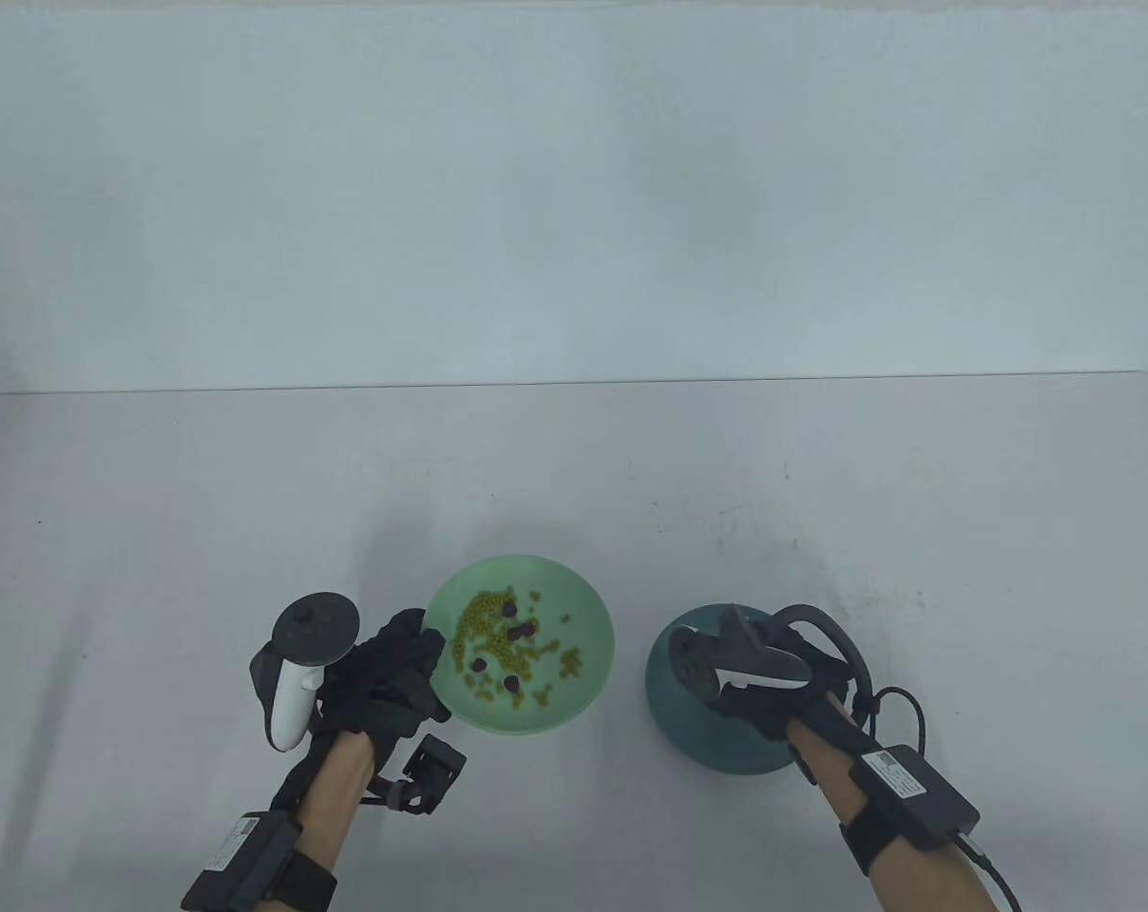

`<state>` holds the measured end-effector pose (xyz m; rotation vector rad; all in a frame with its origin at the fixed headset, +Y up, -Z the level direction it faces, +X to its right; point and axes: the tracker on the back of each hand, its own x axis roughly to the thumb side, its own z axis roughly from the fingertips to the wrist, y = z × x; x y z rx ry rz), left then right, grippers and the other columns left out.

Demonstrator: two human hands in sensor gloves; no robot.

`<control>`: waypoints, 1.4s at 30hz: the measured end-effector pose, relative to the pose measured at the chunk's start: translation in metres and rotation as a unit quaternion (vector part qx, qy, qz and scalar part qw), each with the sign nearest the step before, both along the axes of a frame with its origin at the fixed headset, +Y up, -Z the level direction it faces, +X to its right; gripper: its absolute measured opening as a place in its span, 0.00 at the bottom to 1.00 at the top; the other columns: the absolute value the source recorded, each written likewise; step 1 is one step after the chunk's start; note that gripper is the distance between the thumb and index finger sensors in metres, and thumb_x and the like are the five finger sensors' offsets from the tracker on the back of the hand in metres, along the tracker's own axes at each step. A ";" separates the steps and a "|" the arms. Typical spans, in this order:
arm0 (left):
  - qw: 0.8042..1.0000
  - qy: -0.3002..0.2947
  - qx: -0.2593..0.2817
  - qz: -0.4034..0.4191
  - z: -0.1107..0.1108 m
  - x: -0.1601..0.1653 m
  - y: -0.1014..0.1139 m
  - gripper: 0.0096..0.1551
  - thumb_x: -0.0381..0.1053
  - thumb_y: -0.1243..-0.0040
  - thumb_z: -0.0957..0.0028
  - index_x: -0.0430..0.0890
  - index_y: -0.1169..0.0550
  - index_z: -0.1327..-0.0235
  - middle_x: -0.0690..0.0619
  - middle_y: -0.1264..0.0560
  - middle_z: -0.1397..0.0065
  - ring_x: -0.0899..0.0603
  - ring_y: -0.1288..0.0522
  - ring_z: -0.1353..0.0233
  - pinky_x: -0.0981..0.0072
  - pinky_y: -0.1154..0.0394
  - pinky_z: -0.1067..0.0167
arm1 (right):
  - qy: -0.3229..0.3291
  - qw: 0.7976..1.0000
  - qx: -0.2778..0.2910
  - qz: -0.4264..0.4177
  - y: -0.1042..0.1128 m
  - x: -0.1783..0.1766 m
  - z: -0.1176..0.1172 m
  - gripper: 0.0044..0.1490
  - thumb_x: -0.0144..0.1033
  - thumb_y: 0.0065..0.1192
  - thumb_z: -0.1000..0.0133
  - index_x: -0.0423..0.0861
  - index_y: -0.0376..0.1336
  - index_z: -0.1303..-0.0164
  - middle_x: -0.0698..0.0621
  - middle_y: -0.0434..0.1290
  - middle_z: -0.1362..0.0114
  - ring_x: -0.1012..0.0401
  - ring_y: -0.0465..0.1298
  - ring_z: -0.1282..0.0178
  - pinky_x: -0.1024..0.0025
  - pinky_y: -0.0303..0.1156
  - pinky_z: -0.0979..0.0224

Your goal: Pick cranberries with hand pinch into plate

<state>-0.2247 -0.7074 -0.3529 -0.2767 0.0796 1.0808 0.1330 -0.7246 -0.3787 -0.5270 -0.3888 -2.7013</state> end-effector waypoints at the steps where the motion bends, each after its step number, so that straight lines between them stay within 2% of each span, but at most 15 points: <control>1: 1.000 0.000 0.000 0.000 0.000 0.000 0.000 0.29 0.42 0.49 0.36 0.29 0.35 0.27 0.38 0.22 0.41 0.46 0.10 0.58 0.67 0.12 0.60 | 0.000 1.000 0.000 0.001 0.000 0.000 0.000 0.34 0.58 0.60 0.43 0.44 0.72 0.39 0.65 0.78 0.58 0.67 0.82 0.58 0.66 0.81 0.47; 5: 1.000 0.001 0.000 0.001 0.000 0.000 0.000 0.29 0.42 0.48 0.36 0.29 0.35 0.27 0.38 0.22 0.41 0.46 0.10 0.58 0.67 0.12 0.60 | -0.003 1.000 -0.002 0.006 0.001 0.000 0.000 0.34 0.59 0.60 0.43 0.45 0.72 0.38 0.65 0.79 0.58 0.67 0.83 0.58 0.65 0.81 0.47; 10: 1.000 0.000 0.001 0.002 -0.001 0.000 0.000 0.29 0.42 0.48 0.36 0.29 0.35 0.27 0.38 0.22 0.41 0.46 0.10 0.58 0.67 0.11 0.60 | -0.007 1.000 0.014 0.000 0.018 0.001 -0.002 0.35 0.59 0.60 0.43 0.45 0.71 0.37 0.65 0.79 0.57 0.67 0.83 0.57 0.65 0.81 0.47; 15: 1.000 -0.001 0.003 0.004 -0.001 0.000 0.001 0.29 0.42 0.49 0.36 0.29 0.35 0.27 0.38 0.22 0.41 0.46 0.10 0.58 0.67 0.11 0.60 | -0.003 0.999 0.036 -0.004 0.046 -0.001 -0.001 0.34 0.59 0.60 0.43 0.46 0.72 0.38 0.65 0.79 0.57 0.67 0.83 0.57 0.65 0.81 0.47; 20: 1.000 -0.002 0.004 0.006 -0.002 0.000 0.000 0.29 0.42 0.49 0.36 0.29 0.35 0.27 0.38 0.22 0.41 0.46 0.10 0.58 0.67 0.11 0.60 | 0.010 0.998 0.066 -0.007 0.084 -0.015 0.004 0.33 0.58 0.60 0.42 0.47 0.72 0.38 0.65 0.79 0.57 0.67 0.83 0.57 0.65 0.81 0.47; 24: 1.000 -0.005 0.005 0.009 -0.002 0.001 0.001 0.29 0.42 0.48 0.36 0.29 0.35 0.27 0.38 0.22 0.41 0.46 0.10 0.58 0.67 0.11 0.60 | 0.039 0.995 0.096 -0.004 0.110 -0.036 0.010 0.32 0.58 0.60 0.42 0.47 0.72 0.38 0.65 0.79 0.57 0.67 0.83 0.57 0.65 0.81 0.47; 28: 1.000 -0.007 0.007 0.011 -0.002 0.002 0.001 0.29 0.42 0.48 0.36 0.29 0.35 0.27 0.38 0.22 0.42 0.46 0.10 0.58 0.68 0.11 0.60 | 0.071 0.991 0.110 -0.023 0.127 -0.065 0.017 0.32 0.58 0.60 0.42 0.47 0.72 0.37 0.65 0.79 0.57 0.67 0.83 0.57 0.65 0.81 0.47; 34: 1.000 -0.006 0.009 0.013 -0.002 0.002 0.001 0.29 0.43 0.48 0.36 0.29 0.34 0.27 0.38 0.22 0.42 0.46 0.10 0.58 0.68 0.11 0.60 | 0.127 0.984 0.118 -0.029 0.130 -0.109 0.029 0.33 0.59 0.59 0.42 0.48 0.71 0.36 0.65 0.79 0.56 0.67 0.83 0.57 0.65 0.81 0.47; 42: 1.000 -0.003 0.013 0.017 -0.003 0.001 0.002 0.29 0.43 0.48 0.36 0.29 0.34 0.27 0.38 0.22 0.42 0.46 0.10 0.58 0.68 0.11 0.60 | 0.183 0.976 0.115 -0.038 0.118 -0.152 0.042 0.34 0.60 0.60 0.44 0.48 0.71 0.36 0.65 0.79 0.57 0.67 0.83 0.57 0.65 0.81 0.47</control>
